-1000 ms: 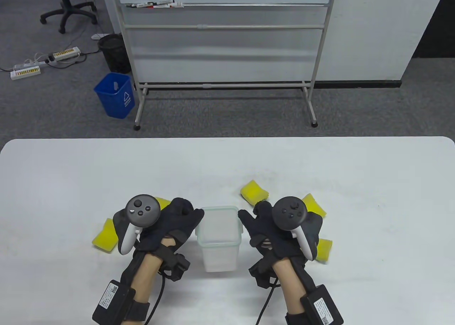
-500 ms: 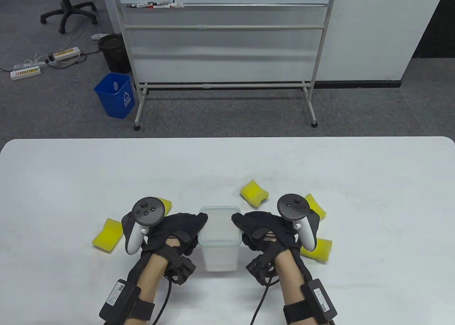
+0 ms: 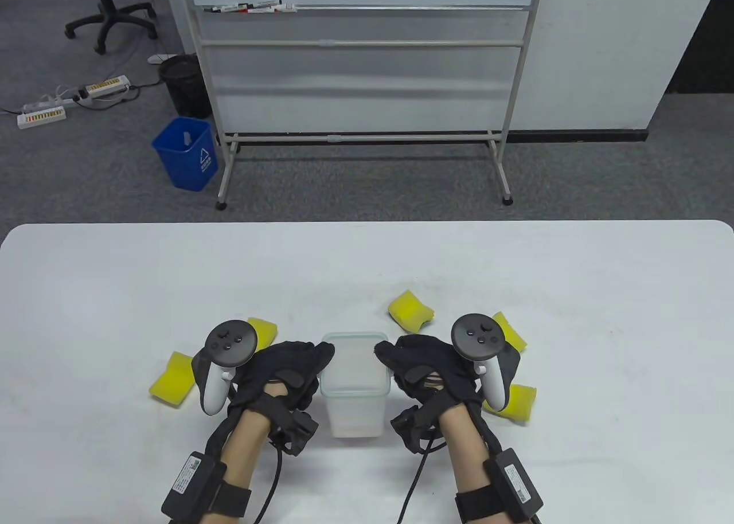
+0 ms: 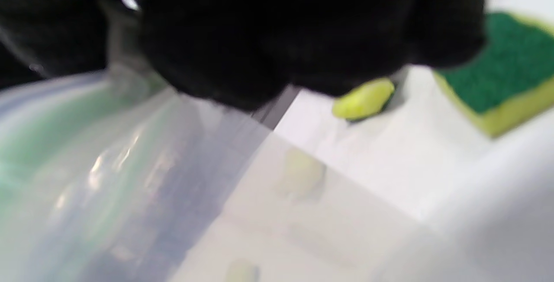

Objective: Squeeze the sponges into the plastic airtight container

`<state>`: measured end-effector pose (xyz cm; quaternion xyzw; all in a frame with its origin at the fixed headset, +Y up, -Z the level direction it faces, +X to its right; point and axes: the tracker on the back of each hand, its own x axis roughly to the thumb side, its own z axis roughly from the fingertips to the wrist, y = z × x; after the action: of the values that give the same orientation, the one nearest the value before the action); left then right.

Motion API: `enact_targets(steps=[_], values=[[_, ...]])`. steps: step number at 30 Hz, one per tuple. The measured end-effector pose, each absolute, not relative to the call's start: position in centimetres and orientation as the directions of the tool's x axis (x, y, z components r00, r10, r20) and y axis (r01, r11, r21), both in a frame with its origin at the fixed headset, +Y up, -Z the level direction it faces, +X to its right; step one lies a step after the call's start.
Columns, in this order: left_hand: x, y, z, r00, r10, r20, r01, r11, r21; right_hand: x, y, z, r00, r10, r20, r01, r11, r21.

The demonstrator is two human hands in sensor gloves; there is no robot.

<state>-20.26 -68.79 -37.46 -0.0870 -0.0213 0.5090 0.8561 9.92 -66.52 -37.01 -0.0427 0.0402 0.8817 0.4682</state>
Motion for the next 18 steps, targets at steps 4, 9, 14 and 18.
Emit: enact_targets(steps=[4, 9, 14, 18], values=[[-20.2, -68.4, -37.2, 0.512, 0.858, -0.042, -0.854, 0.503, -0.129, 9.5, -65.6, -36.6, -0.644, 0.761, -0.086, -0.763, -0.647, -0.012], [-20.4, -67.7, -36.8, 0.556, 0.83, -0.046, -0.83, 0.552, -0.085, 8.8, -64.4, -35.9, -0.732, 0.68, -0.048, -0.676, -0.733, -0.07], [-21.4, -64.9, -35.8, 0.489, 0.872, 0.037, -0.87, 0.49, -0.049, 8.0, -61.5, -33.9, -0.734, 0.677, 0.053, -0.675, -0.72, -0.162], [-22.8, -63.2, -35.1, 0.345, 0.931, 0.123, -0.933, 0.354, -0.061, 7.8, -59.8, -32.5, -0.681, 0.716, 0.156, -0.731, -0.651, -0.205]])
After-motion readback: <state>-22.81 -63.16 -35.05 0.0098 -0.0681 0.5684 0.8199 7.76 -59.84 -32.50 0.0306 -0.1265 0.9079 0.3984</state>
